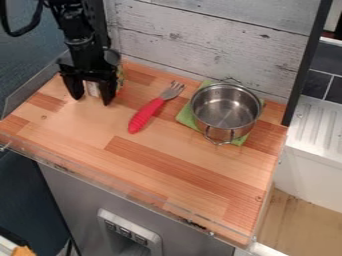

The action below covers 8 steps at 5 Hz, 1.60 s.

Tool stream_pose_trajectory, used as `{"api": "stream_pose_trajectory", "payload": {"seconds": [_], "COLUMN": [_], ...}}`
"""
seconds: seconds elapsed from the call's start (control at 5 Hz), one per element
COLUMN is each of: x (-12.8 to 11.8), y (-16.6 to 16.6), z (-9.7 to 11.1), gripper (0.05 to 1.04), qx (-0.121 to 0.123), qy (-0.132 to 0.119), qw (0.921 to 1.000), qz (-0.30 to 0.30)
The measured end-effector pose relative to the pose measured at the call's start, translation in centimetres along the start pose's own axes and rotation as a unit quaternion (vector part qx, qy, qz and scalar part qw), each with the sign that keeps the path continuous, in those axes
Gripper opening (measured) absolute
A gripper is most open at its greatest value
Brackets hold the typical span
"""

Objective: Push the can to the upper left of the table

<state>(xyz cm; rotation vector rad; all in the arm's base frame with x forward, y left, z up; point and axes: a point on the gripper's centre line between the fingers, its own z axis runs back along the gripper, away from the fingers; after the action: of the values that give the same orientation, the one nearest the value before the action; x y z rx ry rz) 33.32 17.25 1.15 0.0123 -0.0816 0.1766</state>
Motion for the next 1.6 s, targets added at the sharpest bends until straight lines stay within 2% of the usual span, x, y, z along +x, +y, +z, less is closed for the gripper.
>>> {"api": "stream_pose_trajectory", "payload": {"seconds": [0.2,0.4,0.6,0.8,1.0,1.6], "x": [-0.1,-0.2,-1.0,-3.0,-3.9,-4.0], "y": [-1.4,-2.0,-1.2,0.4,0.5,0.7], "z": [0.2,3.7,6.9,9.4,9.5,9.5], "gripper": [1.0,0.999,0.999,0.999,0.999,0.999], "qx": [-0.005,0.008,0.013,0.019,0.014,0.017], "qy": [0.002,-0.027,-0.043,-0.049,-0.039,-0.037], "qw": [0.9996,0.9986,0.9978,0.9973,0.9971,0.9971], "qz": [-0.029,-0.045,-0.049,-0.052,-0.064,-0.064]}}
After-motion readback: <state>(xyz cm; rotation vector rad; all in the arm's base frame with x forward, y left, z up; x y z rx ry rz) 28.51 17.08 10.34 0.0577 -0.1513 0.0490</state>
